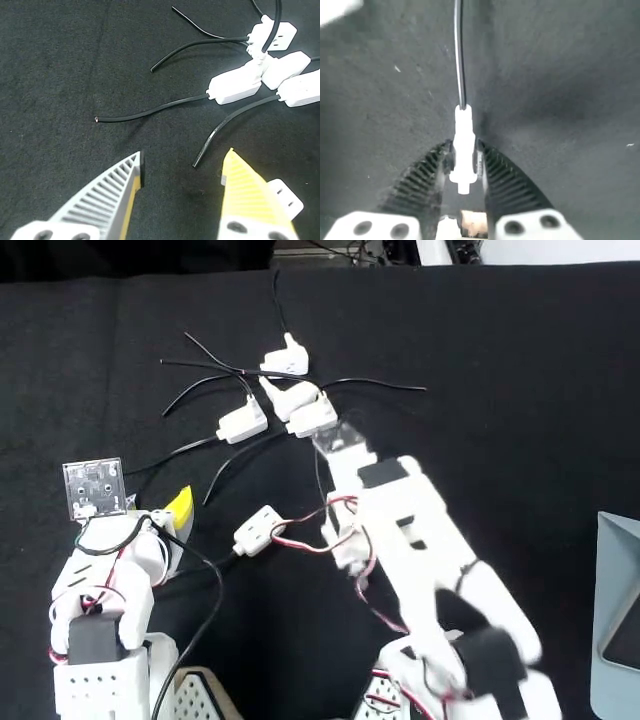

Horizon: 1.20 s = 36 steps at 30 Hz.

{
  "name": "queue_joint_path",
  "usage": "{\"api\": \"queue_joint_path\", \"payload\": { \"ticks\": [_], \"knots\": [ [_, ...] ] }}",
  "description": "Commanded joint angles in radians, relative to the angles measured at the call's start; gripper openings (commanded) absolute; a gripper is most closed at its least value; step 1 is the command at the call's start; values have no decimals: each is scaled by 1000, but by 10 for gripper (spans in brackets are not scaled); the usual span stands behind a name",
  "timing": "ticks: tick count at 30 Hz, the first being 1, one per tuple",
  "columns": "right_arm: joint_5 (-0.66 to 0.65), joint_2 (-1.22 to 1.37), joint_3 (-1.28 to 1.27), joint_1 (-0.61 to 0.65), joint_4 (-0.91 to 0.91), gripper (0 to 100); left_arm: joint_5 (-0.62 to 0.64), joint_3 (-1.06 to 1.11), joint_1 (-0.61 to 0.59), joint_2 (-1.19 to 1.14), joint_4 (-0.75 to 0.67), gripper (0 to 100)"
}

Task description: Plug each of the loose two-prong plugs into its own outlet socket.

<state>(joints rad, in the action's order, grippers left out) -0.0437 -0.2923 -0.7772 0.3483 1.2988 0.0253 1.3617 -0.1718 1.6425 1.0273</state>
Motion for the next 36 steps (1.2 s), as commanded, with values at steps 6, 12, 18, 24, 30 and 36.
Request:
{"api": "queue_joint_path", "payload": {
  "ticks": [6,12,18,24,30,36],
  "knots": [
    [6,-539,41,109,11,11,2,27,-7,6,-103,260],
    [74,-796,-88,279,-130,11,2,30,-1,6,-115,261],
    [112,-934,-226,454,-290,11,2,-2,71,6,-110,263],
    [112,-955,-263,512,-334,11,-2,-110,188,6,-35,264],
    [112,-955,-265,514,-328,11,-6,-226,389,6,97,264],
    [112,-955,-291,508,-327,11,-40,-254,446,8,133,261]
  ]
}}
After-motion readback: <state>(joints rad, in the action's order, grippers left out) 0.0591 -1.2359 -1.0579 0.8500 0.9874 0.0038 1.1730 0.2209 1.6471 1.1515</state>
